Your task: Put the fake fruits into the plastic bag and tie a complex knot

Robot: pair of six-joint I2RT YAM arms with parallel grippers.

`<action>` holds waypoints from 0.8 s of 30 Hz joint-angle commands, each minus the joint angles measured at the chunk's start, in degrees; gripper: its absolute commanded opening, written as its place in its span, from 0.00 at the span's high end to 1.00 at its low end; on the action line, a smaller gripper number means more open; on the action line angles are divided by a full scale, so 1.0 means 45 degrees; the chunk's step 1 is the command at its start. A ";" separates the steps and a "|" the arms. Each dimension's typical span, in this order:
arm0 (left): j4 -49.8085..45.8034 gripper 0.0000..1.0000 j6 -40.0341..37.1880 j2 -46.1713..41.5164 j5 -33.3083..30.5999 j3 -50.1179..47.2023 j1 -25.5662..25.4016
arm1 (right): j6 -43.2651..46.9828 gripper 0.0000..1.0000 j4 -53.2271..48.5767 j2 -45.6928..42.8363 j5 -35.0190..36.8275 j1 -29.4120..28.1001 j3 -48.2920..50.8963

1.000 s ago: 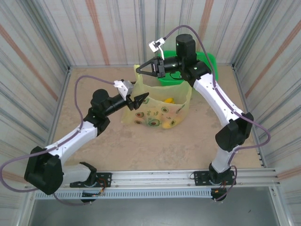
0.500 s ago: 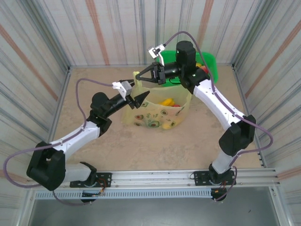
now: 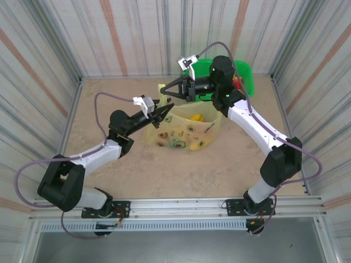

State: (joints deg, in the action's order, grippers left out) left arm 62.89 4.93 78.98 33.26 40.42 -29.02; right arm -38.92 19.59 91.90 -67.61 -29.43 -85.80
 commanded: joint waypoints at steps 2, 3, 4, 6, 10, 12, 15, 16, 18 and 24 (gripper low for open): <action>0.0428 0.95 -0.0071 0.0052 0.0012 -0.0136 -0.0095 | -0.0712 1.00 0.1877 -0.0959 0.0749 0.0287 0.0910; 0.0234 1.00 -0.0168 0.0016 -0.0005 -0.0152 -0.0109 | -0.0760 1.00 0.2087 -0.1109 0.0987 0.0361 0.1186; 0.0049 1.00 -0.0221 -0.0025 -0.0007 -0.0150 -0.0115 | -0.0846 1.00 0.2358 -0.1249 0.1319 0.0433 0.1520; -0.0082 1.00 -0.0309 -0.0085 -0.0074 -0.0210 -0.0129 | -0.1115 1.00 0.3098 -0.1542 0.1913 0.0642 0.2209; -0.0555 0.98 -0.0577 -0.0195 -0.0068 -0.0218 -0.0239 | -0.2322 1.00 0.5023 -0.1830 0.2981 0.1095 0.3521; -0.1292 0.92 -0.1125 -0.0227 0.0104 -0.0054 -0.0443 | -0.3321 1.00 0.6437 -0.1677 0.3047 0.1140 0.3905; -0.1684 0.78 -0.1394 -0.0117 0.0298 0.0127 -0.0632 | -0.4768 1.00 0.8299 -0.1228 0.2706 0.1110 0.3987; -0.1597 0.75 -0.1315 -0.0063 0.0348 0.0161 -0.0652 | -0.5129 1.00 0.8829 -0.1116 0.2612 0.1095 0.3988; -0.1374 0.68 -0.1179 -0.0016 0.0425 0.0177 -0.0637 | -0.5798 1.00 0.9755 -0.0891 0.2377 0.1110 0.3965; -0.0956 0.59 -0.0735 -0.0013 0.0774 0.0199 -0.0417 | -0.6931 1.00 1.0797 -0.0590 0.1593 0.1005 0.3723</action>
State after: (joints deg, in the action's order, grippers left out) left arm 57.10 0.89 78.87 34.92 40.14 -31.53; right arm -64.99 60.34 88.73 -58.48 -24.62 -67.59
